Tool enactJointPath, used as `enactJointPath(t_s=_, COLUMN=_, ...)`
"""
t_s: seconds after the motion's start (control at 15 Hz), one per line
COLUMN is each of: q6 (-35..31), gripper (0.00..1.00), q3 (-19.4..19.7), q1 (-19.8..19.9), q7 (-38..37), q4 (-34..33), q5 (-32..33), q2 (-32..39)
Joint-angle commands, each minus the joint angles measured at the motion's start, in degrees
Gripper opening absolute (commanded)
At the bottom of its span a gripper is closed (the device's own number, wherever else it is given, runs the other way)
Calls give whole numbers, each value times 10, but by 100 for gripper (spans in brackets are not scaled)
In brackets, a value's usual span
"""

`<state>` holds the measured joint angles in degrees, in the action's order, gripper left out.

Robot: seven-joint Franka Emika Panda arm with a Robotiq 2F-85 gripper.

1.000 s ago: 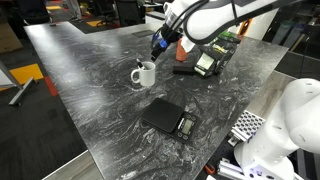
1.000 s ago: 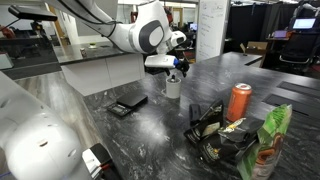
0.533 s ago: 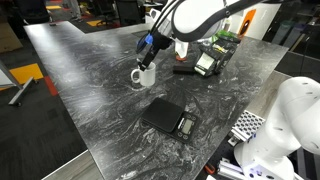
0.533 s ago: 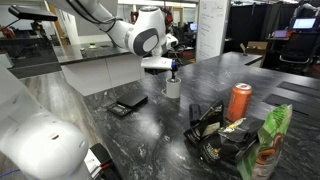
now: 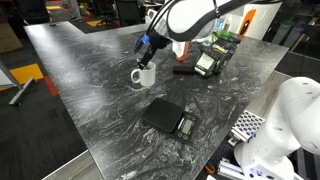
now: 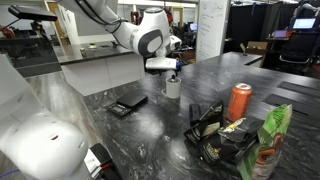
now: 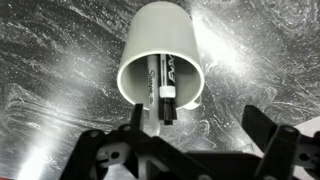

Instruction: Pick the markers in the cup and put them on the counter, then pick the cup and put it on the black object

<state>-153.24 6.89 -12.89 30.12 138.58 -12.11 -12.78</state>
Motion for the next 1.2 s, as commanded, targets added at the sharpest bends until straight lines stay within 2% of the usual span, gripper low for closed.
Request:
enactJointPath(t_s=0.0, q6=-10, gripper=100, q3=-2, q1=14, q7=27, q4=-35, q5=-8, q2=52)
enactJointPath(t_s=0.2, q6=-12, gripper=100, q3=-8, q1=22, q7=41, q4=-50, q5=-15, q2=76)
enactJointPath(t_s=0.27, q6=-15, gripper=75, q3=-11, q1=26, q7=44, q4=-54, q5=-14, q2=82)
enactJointPath(t_s=0.33, q6=-18, gripper=74, q3=-14, q1=29, q7=47, q4=-57, q5=-14, q2=86)
enactJointPath(t_s=1.0, q6=-30, gripper=2, q3=-33, q1=45, q7=47, q4=-71, q5=-9, q2=101)
enactJointPath(t_s=1.13, q6=-35, gripper=2, q3=-37, q1=47, q7=43, q4=-71, q5=-5, q2=98)
